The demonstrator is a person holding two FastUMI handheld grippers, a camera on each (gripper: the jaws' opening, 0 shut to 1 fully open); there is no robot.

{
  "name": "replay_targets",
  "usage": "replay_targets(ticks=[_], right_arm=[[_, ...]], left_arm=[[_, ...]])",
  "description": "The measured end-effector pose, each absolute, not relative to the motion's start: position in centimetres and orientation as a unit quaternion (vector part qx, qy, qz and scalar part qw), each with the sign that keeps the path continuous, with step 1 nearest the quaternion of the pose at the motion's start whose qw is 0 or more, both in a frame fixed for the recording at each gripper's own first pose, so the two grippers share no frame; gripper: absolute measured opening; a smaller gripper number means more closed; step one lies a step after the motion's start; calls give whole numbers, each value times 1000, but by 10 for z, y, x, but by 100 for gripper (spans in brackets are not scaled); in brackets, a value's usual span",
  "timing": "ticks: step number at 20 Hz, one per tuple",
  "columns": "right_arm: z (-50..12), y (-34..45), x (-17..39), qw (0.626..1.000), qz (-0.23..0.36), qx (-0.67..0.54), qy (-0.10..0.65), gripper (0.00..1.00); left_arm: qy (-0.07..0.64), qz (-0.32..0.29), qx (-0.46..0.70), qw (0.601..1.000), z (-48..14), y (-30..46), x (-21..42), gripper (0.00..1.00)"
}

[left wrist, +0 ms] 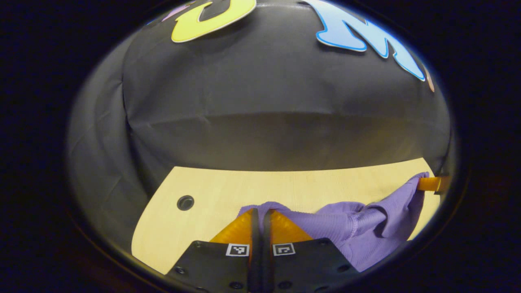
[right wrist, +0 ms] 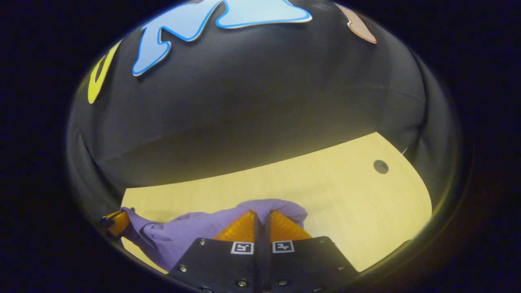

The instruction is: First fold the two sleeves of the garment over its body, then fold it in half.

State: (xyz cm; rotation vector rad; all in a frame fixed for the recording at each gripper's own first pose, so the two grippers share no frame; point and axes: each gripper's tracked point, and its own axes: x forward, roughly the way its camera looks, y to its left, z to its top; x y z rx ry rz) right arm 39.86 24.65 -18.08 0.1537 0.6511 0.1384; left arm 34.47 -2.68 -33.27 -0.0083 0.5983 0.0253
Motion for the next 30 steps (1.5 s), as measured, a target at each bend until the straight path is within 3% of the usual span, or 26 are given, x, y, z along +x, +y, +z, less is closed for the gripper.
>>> replay_targets(ticks=[5, 7, 9, 10, 11, 12, 13, 15, 18, 22, 26, 30], right_arm=[[-214, 249, 402, 934, 69, 66, 345, 3], [-216, 249, 401, 931, 77, 65, 351, 9], [-218, 251, 399, 930, 82, 61, 354, 12], [-222, 254, 396, 927, 89, 62, 360, 18], [-221, 252, 391, 925, 91, 59, 365, 43], [-223, 252, 388, 923, 94, 57, 369, 51], [-221, 252, 384, 923, 98, 55, 369, 71], [-212, 250, 374, 926, 102, 41, 360, 96], [-177, 249, 362, 941, 111, 16, 320, 96], [-85, 243, 333, 973, 117, -13, 199, 95], [8, 235, 283, 989, 121, -11, 88, 95], [61, 223, 220, 992, 121, 10, 19, 95]], left_arm=[[330, 0, 5, 944, -367, -36, 344, 7], [336, -5, -11, 942, -373, -40, 342, 13], [346, -7, -20, 938, -376, -41, 334, 31], [350, -1, -17, 937, -376, -38, 333, 52], [352, 4, -17, 936, -375, -36, 330, 74], [353, 4, -24, 935, -373, -37, 327, 96], [354, 5, -34, 935, -370, -38, 323, 96], [346, 9, -49, 937, -353, -37, 315, 96], [315, 17, -71, 946, -312, -31, 301, 94], [226, 25, -73, 971, -230, -23, 277, 94], [137, 6, -28, 990, -146, -32, 226, 96], [73, -20, -46, 996, -71, -52, 161, 95]])
